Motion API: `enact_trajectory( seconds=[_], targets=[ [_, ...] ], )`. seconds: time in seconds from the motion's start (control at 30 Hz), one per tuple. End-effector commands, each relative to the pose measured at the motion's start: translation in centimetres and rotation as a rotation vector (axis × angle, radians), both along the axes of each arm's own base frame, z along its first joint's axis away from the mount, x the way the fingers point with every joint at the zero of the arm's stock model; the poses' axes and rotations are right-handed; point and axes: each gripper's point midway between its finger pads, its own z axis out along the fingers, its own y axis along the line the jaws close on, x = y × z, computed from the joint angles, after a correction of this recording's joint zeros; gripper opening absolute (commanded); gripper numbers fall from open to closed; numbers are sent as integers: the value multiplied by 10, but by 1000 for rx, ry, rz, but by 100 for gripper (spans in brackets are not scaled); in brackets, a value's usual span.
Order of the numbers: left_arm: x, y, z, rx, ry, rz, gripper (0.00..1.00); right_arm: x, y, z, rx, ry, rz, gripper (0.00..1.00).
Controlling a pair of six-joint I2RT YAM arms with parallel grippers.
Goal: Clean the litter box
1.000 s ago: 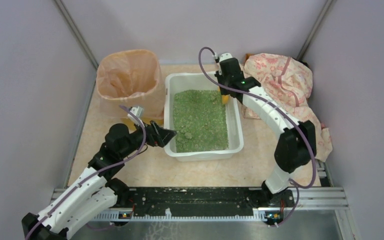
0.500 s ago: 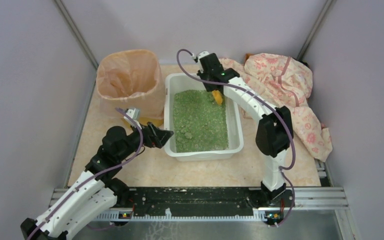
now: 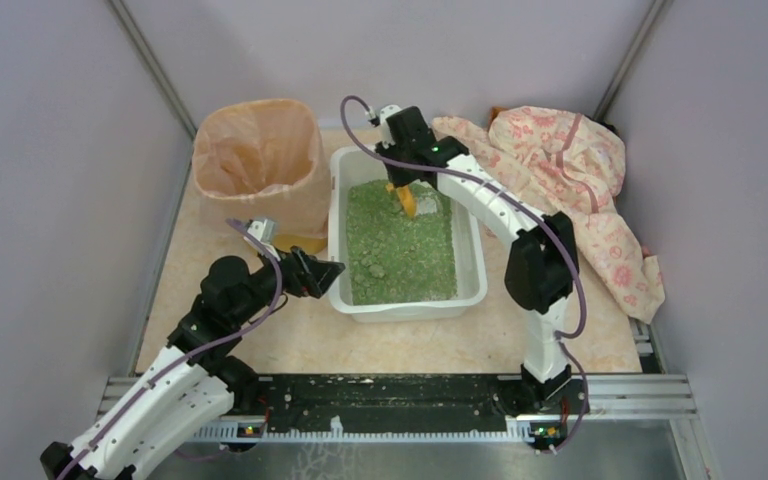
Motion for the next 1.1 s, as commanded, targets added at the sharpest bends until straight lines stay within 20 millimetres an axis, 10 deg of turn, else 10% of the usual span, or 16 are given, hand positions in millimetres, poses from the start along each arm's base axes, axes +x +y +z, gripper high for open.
enact_trajectory(
  seconds=[0.0, 0.37, 1.07],
  targets=[
    [0, 0, -2, 4, 0, -2, 99, 0, -1, 44, 345, 53, 3, 0],
    [2, -8, -1, -2, 6, -24, 99, 12, -98, -5, 719, 260, -193, 0],
    [3, -16, -2, -12, 25, -56, 99, -24, -17, -57, 790, 434, -71, 0]
  ],
)
